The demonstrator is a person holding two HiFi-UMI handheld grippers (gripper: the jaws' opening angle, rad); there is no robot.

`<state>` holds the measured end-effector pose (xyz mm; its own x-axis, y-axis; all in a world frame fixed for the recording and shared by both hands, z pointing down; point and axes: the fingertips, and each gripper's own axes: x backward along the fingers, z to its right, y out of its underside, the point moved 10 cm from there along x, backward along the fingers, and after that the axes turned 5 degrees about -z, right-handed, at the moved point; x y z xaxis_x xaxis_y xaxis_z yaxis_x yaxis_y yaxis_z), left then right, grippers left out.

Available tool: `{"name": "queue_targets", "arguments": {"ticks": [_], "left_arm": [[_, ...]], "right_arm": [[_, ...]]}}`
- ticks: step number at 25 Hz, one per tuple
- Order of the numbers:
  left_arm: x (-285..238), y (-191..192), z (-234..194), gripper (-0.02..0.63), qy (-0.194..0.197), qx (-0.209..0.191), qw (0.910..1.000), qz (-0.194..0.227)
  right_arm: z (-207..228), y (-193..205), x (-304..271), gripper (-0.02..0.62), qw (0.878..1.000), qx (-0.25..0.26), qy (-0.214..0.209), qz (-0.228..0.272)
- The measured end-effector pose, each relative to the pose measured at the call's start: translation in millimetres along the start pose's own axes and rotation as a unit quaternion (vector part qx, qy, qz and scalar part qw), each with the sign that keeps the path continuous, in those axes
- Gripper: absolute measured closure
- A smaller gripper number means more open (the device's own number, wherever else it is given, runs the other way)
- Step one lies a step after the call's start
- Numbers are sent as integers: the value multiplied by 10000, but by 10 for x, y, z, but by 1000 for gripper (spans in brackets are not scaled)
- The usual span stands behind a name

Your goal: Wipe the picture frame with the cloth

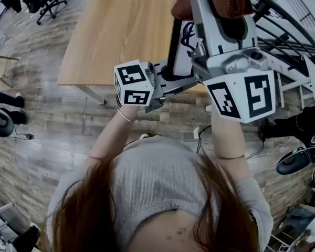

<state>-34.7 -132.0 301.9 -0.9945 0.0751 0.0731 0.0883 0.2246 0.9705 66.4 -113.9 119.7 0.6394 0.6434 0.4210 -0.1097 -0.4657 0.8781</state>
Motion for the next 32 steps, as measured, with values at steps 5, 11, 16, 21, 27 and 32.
{"name": "queue_targets", "arguments": {"ticks": [5, 11, 16, 21, 27, 32], "left_arm": [[44, -21, 8, 538, -72, 11, 10000, 67], [84, -112, 0, 538, -98, 8, 9999, 137], [54, -92, -11, 538, -132, 73, 9998, 144], [54, -55, -7, 538, -174, 106, 9997, 129], [6, -64, -74, 538, -195, 211, 9994, 206], [49, -86, -163, 538, -277, 129, 9995, 79]], "right_arm": [[-53, 103, 27, 499, 9983, -222, -164, -507], [-145, 221, 90, 499, 9940, -461, -377, -921], [-197, 352, 235, 499, 9891, -600, -508, -1248], [-278, 481, 379, 499, 9837, -757, -618, -1509], [-289, 586, 497, 499, 9779, -817, -696, -1792], [-323, 632, 474, 499, 9759, -747, -634, -1950]]}}
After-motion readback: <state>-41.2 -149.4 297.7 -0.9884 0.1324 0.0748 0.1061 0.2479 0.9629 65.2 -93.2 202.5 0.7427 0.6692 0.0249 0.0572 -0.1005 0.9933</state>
